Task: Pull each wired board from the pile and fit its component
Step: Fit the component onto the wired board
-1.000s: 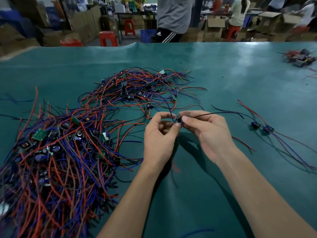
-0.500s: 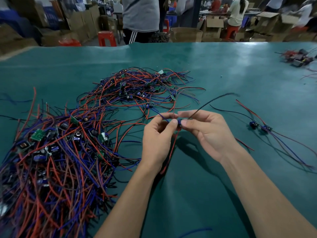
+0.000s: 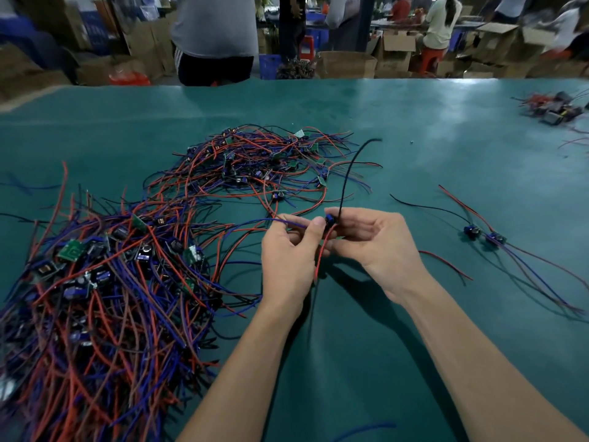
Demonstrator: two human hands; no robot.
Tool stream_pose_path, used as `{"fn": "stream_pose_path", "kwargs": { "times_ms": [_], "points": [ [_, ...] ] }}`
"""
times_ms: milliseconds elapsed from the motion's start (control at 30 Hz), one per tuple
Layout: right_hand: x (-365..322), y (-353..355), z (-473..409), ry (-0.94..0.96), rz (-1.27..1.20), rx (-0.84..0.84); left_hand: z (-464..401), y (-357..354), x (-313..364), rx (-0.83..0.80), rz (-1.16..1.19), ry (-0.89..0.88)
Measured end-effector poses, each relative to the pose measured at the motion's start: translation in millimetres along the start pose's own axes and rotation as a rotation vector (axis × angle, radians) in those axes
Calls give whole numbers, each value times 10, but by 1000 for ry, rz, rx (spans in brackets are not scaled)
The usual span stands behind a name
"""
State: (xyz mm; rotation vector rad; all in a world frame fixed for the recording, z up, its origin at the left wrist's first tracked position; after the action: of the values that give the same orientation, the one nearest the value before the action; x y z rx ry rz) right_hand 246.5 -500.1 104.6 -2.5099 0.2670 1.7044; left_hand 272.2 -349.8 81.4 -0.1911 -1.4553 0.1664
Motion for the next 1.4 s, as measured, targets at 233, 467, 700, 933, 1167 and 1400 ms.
{"fn": "stream_pose_path", "kwargs": {
  "times_ms": [233, 467, 700, 933, 1167, 1400],
  "points": [
    [25, 67, -18, 0, 15, 37, 28, -56, -4, -54, -7, 47],
    [65, 128, -8, -47, -45, 181, 46, -121, 21, -113, -78, -12],
    [6, 450, -30, -30, 59, 347, 27, -172, 7, -144, -169, -52],
    [-178, 1292, 98, 44, 33, 753, 28, -161, -2, -132, -164, -35],
    [-13, 1271, 159, -116, 46, 796, 6, -19, 9, -26, -25, -19],
    [124, -109, 76, -137, -87, 193, 7, -108, 23, -112, -54, -46]
  ]
}}
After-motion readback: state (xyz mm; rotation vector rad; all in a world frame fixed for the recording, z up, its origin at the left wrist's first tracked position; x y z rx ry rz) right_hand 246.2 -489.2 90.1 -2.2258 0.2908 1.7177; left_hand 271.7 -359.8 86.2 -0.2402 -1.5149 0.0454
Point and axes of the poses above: each hand's wrist, its own z-axis away from the middle knuckle, its own y-axis out of the back of the hand, x = y × z, the point moved 10 cm from there along -z, towards the middle knuckle, and after that the axes turned 11 degrees about y, right-handed, at the moved point
